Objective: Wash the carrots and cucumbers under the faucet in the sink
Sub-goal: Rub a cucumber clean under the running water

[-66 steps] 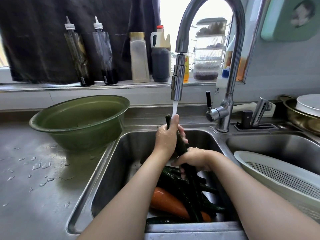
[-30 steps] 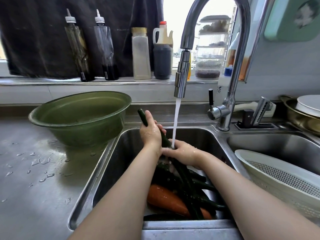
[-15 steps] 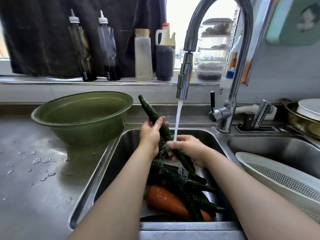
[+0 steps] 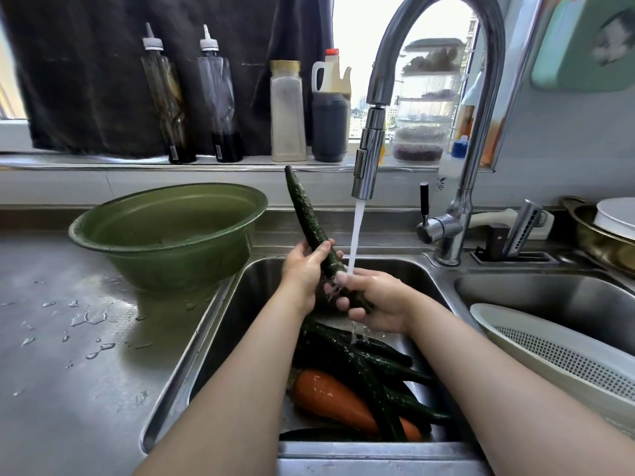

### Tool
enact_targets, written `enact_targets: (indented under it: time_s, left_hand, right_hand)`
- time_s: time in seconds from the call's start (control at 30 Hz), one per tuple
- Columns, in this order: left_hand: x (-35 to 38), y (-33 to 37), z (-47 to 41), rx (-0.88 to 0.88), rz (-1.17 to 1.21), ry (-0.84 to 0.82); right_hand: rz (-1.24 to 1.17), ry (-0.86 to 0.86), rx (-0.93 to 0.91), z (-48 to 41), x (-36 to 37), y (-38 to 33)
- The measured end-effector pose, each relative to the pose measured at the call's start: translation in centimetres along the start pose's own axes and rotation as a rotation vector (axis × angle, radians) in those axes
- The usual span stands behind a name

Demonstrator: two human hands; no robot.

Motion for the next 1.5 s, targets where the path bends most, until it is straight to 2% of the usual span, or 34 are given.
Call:
enact_targets:
  time_s: [0.13, 0.2, 0.4, 0.6, 0.73, 0.8, 0.9, 1.0, 1.07, 1.13, 1.23, 1.3, 1.37, 1.5]
  left_hand:
    - [-0.2, -0.2, -0.2, 0.016, 0.065, 0.041]
    - [-0.1, -0.2, -0.1, 0.025, 0.049, 0.046]
    - [-0.1, 0.2, 0.7, -0.007, -0.008, -0.004]
    - [-0.5, -0.5, 1.6, -0.071, -0.26, -0.026]
    - [0.0, -0.5, 2.7, 0.039, -0.458, -0.043]
    - [0.1, -0.2, 2.8, 0.14, -0.377, -0.007]
    - [0.1, 0.7, 2.9, 0.191, -0.167, 0.023]
    - [0.3, 0.2, 3.6, 0.196, -0.244, -0.104]
    - [0.9, 0.2, 4.7, 0.198, -0.235, -0.17]
    - [1.4, 0.5, 5.3, 0.202, -0.222, -0.154]
    - [1.4, 0.6, 5.0, 0.246, -0.266, -0.096]
    - [0.9, 0.7, 4.4, 0.291, -0.346, -0.066]
    - [0.3, 0.5, 3.9, 0.297, -0.523, -0.053]
    - [-1.6, 0.1, 2.4, 0.314, -1.071, -0.063]
  right_hand:
    - [-0.082, -0.075, 0.158, 0.0, -0.2, -0.8]
    - [-0.051, -0.06, 0.159, 0.1, -0.1, -0.9]
    - [0.382, 0.087, -0.007, 0.3, -0.9, -0.3]
    - [0.415, 0.021, 0.047, 0.6, -2.9, -0.4]
    - [0.796, -0.018, -0.001, 0.5, -3.2, 0.4]
    - [0.904, -0.029, 0.08, 0.5, -3.6, 0.7]
    - [1.069, 0.025, 0.156, 0.8, -4.1, 0.8]
    - [1.209, 0.091, 0.124, 0.8, -4.1, 0.8]
    - [1.211, 0.122, 0.053, 0.6, -4.0, 0.7]
    - [1.214, 0.1, 0.008, 0.6, -3.8, 0.5]
    - [1.291, 0.089, 0.048, 0.8, -3.7, 0.3]
    - [1.375, 0.076, 0.106, 1.2, -3.4, 0.2]
    - [1.482, 0.05, 0.165, 1.9, -3.1, 0.2]
    - [1.659, 0.076, 0.154, 2.8, -2.2, 0.0]
Point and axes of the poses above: each hand's wrist, its own z-axis away from the middle knuckle, its own x-axis out of the palm, y = z × x, the point moved 1 cm from there along -z, towards the middle knuckle, and after that the axes turned 15 degrees about y, right-handed, at the moved point
